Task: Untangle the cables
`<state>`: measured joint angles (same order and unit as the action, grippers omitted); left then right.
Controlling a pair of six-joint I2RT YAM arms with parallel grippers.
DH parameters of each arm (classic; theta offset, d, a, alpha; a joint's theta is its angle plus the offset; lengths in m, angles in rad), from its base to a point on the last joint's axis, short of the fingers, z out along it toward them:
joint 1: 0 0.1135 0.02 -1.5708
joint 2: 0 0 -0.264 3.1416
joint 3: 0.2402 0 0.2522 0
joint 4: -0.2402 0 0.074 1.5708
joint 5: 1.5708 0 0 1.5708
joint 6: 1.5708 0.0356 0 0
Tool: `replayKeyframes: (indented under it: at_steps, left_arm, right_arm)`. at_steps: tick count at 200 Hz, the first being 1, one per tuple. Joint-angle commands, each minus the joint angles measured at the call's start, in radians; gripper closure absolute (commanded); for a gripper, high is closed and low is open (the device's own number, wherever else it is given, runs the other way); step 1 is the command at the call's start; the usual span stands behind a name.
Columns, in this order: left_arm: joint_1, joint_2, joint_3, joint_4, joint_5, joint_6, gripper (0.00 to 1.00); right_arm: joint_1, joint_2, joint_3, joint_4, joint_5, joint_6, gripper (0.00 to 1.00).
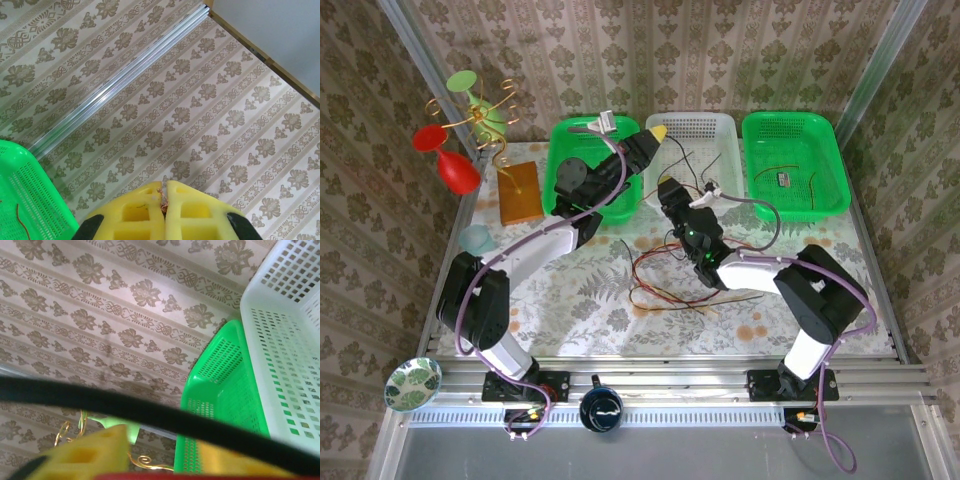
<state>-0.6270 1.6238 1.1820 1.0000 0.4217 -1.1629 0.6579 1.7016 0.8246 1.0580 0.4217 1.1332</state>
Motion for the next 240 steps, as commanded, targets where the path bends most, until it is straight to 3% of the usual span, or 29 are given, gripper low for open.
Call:
replayKeyframes:
  at_steps: [1, 24, 62, 84, 118, 149, 182, 240]
  left_arm:
    - [0.012, -0.038, -0.005, 0.004, -0.006, 0.029, 1.0]
    - [0.033, -0.04, 0.001, -0.005, -0.002, 0.035, 1.0]
    - [0.065, -0.052, 0.027, -0.066, 0.027, 0.079, 1.0]
    - [0.086, -0.064, 0.048, -0.108, 0.041, 0.109, 1.0]
    - [0.111, -0.085, 0.07, -0.159, 0.038, 0.167, 1.0]
    - [0.116, -0.125, 0.08, -0.248, 0.019, 0.282, 1.0]
    - [0.115, -0.202, 0.038, -0.326, -0.073, 0.426, 1.0]
    - [0.118, -0.366, -0.057, -0.41, -0.258, 0.611, 1.0]
  right_arm:
    - [-0.018, -0.031, 0.024, -0.035, -0.039, -0.011, 1.0]
    - [-0.018, -0.127, -0.015, -0.188, -0.087, -0.044, 1.0]
    - [-0.024, -0.38, -0.035, -0.664, -0.279, -0.1, 1.0]
    - [-0.038, -0.52, 0.006, -0.977, -0.393, -0.21, 1.0]
    - [-0.128, -0.635, 0.145, -1.442, -0.568, -0.364, 1.0]
    - [-0.254, -0.62, 0.243, -1.742, -0.728, -0.467, 1.0]
    - [-0.292, -0.545, 0.318, -1.933, -0.708, -0.589, 1.0]
    - [-0.308, -0.545, 0.426, -2.075, -0.431, -0.71, 1.0]
